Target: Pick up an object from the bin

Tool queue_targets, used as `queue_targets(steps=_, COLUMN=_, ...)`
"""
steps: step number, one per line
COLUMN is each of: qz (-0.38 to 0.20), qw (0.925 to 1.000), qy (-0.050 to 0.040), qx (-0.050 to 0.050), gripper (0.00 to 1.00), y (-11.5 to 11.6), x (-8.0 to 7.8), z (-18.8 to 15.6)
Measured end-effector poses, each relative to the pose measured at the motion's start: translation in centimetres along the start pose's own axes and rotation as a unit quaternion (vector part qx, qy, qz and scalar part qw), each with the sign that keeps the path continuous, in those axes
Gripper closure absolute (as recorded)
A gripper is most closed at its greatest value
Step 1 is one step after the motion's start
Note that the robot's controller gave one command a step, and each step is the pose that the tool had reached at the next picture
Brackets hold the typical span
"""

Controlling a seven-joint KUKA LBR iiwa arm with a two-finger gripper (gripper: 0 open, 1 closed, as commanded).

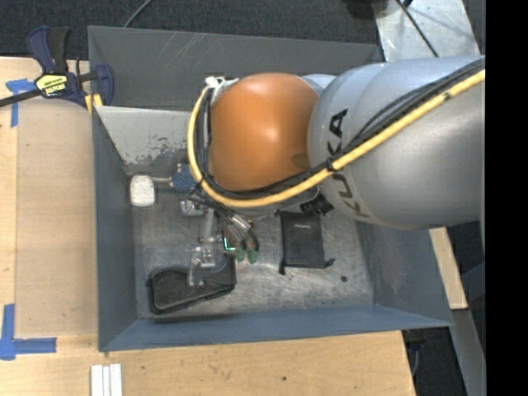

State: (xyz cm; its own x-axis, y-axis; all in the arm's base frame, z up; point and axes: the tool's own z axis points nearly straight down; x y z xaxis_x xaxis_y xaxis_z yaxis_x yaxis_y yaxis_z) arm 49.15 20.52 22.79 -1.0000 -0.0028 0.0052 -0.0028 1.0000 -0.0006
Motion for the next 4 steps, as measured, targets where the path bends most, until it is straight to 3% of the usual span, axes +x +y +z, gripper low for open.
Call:
queue_targets(steps=1, qz=-0.105, qw=0.9945, qy=-0.0049, qx=-0.001, gripper=0.0, y=-1.4, x=0.4, z=15.3)
queue_targets(steps=2, qz=-0.287, qw=0.9578, qy=-0.0054, qx=0.0, gripper=0.0, y=-2.1, x=-0.2, z=12.7)
queue_targets(steps=3, qz=-0.402, qw=0.9154, qy=-0.0068, qx=0.0, gripper=0.0, y=-2.2, x=-0.7, z=12.5)
queue_targets(steps=4, qz=-0.512, qw=0.8588, qy=-0.0187, qx=0.003, gripper=0.0, y=-1.9, x=-1.3, z=13.3)
